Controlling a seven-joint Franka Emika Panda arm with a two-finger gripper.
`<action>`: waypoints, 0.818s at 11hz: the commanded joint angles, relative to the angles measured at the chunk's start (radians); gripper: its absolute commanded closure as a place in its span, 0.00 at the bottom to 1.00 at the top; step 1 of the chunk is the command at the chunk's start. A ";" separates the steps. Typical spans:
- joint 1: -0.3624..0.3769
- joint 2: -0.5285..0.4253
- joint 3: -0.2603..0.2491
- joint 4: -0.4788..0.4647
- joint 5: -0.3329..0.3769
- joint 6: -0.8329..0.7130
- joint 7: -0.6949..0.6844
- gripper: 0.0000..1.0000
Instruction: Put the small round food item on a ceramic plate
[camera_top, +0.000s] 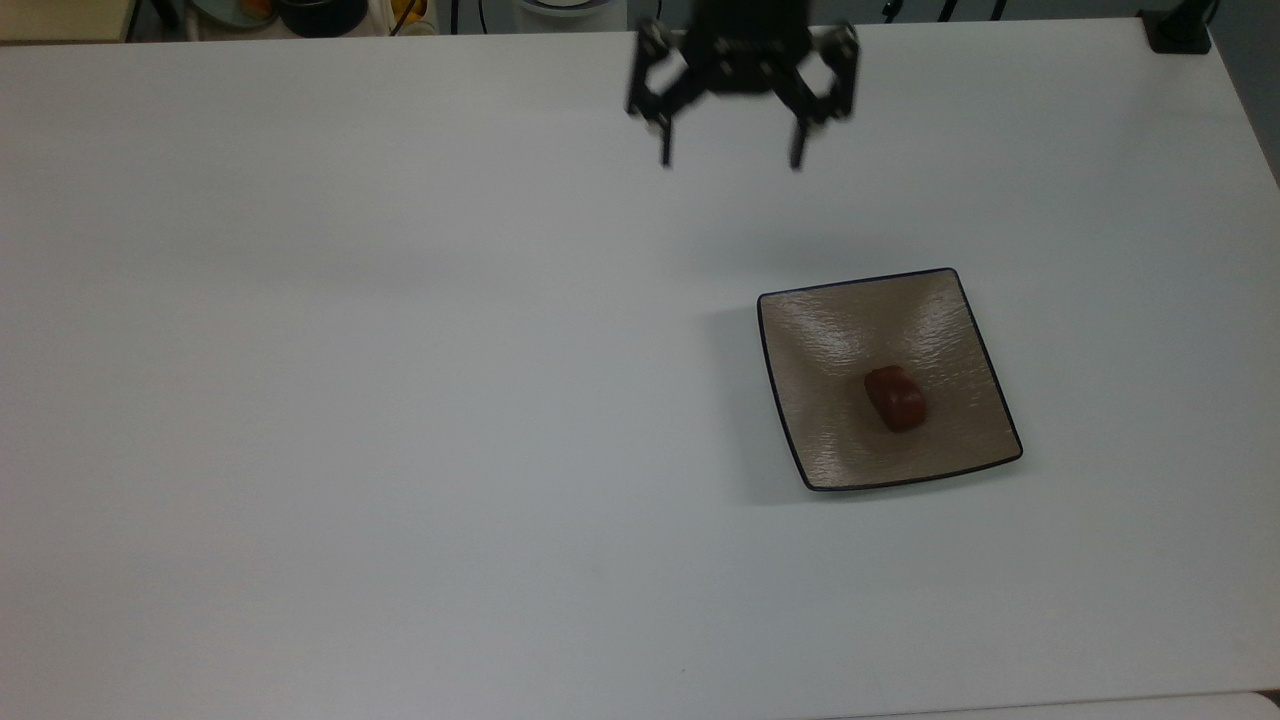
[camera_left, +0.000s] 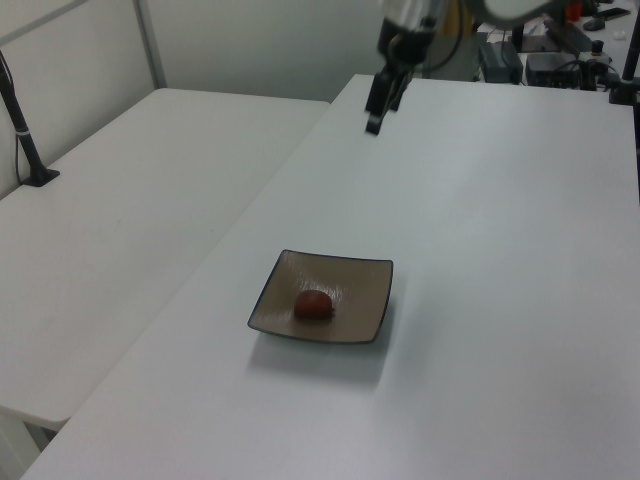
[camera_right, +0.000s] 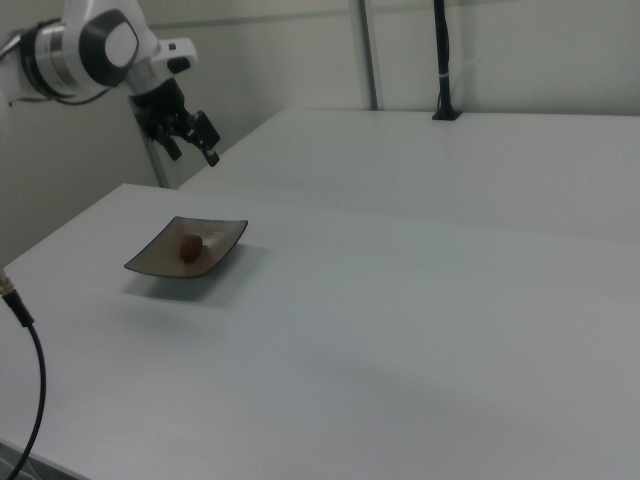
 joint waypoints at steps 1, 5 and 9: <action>-0.077 -0.157 -0.004 -0.071 0.055 -0.176 0.003 0.00; -0.113 -0.278 -0.088 -0.179 0.147 -0.228 -0.008 0.00; -0.165 -0.305 -0.099 -0.239 0.147 -0.218 -0.253 0.00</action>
